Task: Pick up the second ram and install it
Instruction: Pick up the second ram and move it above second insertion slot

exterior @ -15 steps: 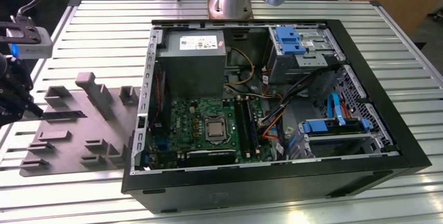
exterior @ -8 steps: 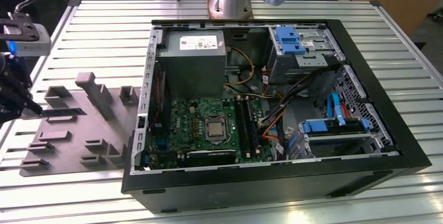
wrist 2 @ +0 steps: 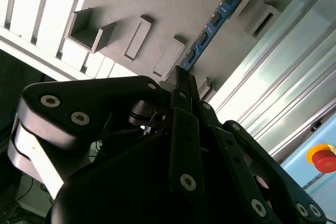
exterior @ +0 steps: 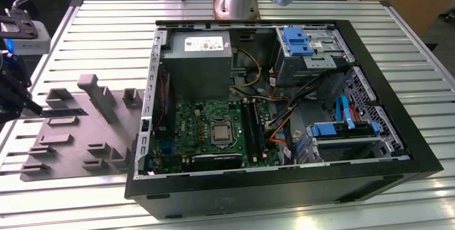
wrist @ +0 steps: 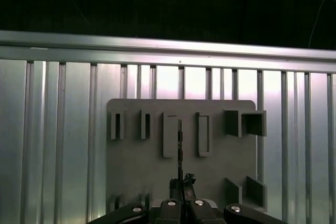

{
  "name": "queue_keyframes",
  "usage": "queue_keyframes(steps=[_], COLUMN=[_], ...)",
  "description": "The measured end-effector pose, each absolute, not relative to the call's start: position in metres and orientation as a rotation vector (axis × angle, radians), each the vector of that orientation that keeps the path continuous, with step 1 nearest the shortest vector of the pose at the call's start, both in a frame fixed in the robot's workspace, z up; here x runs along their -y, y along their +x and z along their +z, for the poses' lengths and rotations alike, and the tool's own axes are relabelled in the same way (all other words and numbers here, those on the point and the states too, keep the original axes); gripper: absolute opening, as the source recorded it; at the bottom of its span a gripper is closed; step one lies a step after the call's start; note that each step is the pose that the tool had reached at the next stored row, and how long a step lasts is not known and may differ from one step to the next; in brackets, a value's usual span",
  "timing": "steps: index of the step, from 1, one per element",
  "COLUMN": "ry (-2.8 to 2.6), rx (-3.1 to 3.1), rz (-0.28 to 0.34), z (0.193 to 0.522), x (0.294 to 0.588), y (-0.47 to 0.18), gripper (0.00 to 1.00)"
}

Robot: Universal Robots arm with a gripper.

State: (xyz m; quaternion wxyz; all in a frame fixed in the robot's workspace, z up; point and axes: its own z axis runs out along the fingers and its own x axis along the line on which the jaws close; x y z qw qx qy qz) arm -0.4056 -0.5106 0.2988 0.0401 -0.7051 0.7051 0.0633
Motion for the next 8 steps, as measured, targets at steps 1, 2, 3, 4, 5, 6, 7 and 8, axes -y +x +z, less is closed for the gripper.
queue_keyframes(steps=[1, 2, 3, 4, 5, 6, 7, 8], ry=[-2.16, -2.159, -2.158, -2.157, -2.156, -2.155, -2.154, -2.154], rx=[-2.16, -2.159, -2.158, -2.157, -2.156, -2.155, -2.154, -2.153], rz=[0.195, 0.197, 0.199, 0.2, 0.202, 0.203, 0.205, 0.206], z=[0.2993, 0.2997, 0.3002, 0.3007, 0.3011, 0.3016, 0.302, 0.3024], x=[0.5106, 0.5106, 0.5106, 0.5106, 0.5106, 0.5106, 0.5106, 0.5106], y=[-0.4056, -0.4056, -0.4056, -0.4056, -0.4056, -0.4056, -0.4056, -0.4057], gripper=[0.12, 0.12, 0.12, 0.12, 0.12, 0.12, 0.12, 0.12])
